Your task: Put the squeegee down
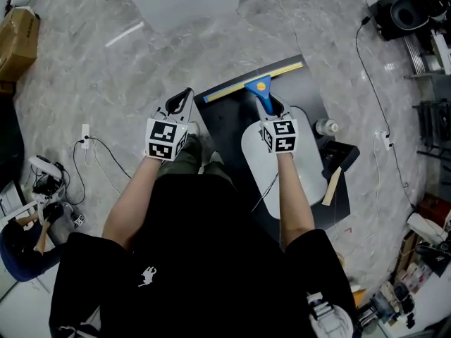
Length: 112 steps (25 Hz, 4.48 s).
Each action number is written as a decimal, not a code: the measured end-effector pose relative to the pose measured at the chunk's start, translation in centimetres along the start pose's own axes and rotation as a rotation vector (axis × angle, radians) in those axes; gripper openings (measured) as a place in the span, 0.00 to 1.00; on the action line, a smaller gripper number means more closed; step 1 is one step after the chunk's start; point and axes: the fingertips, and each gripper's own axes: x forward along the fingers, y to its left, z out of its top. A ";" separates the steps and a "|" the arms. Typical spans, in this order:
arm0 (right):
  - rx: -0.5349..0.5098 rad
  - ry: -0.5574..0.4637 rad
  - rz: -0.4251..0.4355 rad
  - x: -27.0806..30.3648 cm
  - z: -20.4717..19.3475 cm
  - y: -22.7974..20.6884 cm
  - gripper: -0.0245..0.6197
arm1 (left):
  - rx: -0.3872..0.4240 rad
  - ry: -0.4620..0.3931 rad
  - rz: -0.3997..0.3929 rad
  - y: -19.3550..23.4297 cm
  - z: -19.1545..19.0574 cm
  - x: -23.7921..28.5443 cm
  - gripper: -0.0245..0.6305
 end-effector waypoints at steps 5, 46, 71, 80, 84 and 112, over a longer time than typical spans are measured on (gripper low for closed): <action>-0.006 0.048 -0.001 2.1 -1.7 -0.7 0.24 | 0.000 0.025 -0.008 0.4 -0.5 1.3 0.04; -0.040 0.273 -0.026 8.2 -5.8 -2.0 0.25 | -0.003 0.167 -0.055 1.4 -3.8 6.1 0.04; 0.008 0.160 -0.006 2.4 -3.0 -1.6 0.41 | -0.017 0.093 -0.059 -0.4 -1.9 2.8 0.04; 0.116 -0.035 -0.101 -4.6 -0.2 -2.7 0.09 | 0.016 0.019 -0.082 -4.0 0.8 0.0 0.04; 0.160 -0.116 -0.130 -7.9 1.1 -2.4 0.04 | 0.041 -0.028 -0.076 -5.3 2.0 -2.0 0.04; 0.239 -0.397 -0.444 -26.9 8.9 13.3 0.04 | 0.166 -0.258 -0.368 -5.0 7.5 -14.3 0.04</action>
